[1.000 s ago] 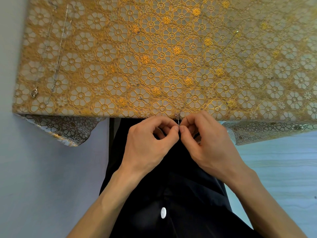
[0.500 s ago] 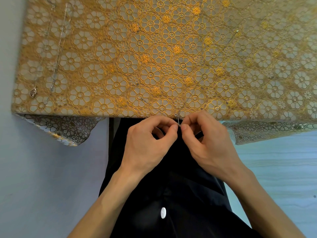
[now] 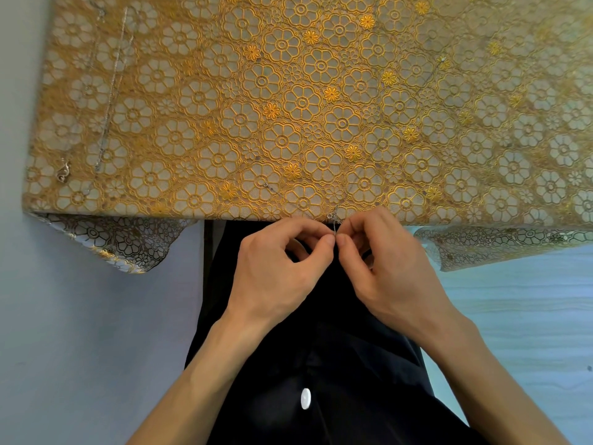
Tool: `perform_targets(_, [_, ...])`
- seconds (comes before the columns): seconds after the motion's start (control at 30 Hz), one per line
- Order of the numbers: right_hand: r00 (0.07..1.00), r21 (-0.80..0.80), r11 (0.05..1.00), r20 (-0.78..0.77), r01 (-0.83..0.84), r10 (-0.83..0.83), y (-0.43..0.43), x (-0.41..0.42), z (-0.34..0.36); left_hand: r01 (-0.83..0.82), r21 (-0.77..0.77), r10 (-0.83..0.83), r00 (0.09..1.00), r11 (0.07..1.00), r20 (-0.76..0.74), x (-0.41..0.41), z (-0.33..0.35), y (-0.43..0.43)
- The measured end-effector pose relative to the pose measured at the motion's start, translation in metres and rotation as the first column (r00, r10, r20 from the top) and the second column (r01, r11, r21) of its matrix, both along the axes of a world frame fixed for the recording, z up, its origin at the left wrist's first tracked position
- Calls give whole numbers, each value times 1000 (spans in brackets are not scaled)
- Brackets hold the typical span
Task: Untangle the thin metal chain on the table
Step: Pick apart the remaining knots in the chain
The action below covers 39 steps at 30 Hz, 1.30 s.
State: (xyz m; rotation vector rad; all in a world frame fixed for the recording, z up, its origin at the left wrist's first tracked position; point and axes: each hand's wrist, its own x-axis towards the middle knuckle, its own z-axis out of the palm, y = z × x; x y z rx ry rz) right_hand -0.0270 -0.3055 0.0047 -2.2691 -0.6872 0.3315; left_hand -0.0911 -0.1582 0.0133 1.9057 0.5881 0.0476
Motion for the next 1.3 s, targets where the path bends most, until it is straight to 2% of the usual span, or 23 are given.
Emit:
perform_targets(0.27, [995,-41,999,101,-13,17,3,-3,2,-47,-31,45,998,998,-38,1,-1,-2])
perform_targets(0.43, [998,33,998,23,50,-51,3,-2,4,-123,-120,118,992,985,-50,1,-6,-3])
perform_targets(0.73, [986,90,983,-52,162,-158,1,-1,11,-70,-172,60,996,983,-65,0,-8,-1])
perform_targets(0.9, [988,73,986,-55,150,-146,1,0,10,-53,-143,45,997,988,-58,0,-3,-3])
perform_targets(1.17, [994,-32,997,85,71,-68,3,-1,5,-16,9,17,1000,1000,-17,-1,-2,-5])
perform_targets(1.3, [997,-5,998,37,63,-63,2,1,4,2,67,-1,1000,998,-8,-1,-3,-6])
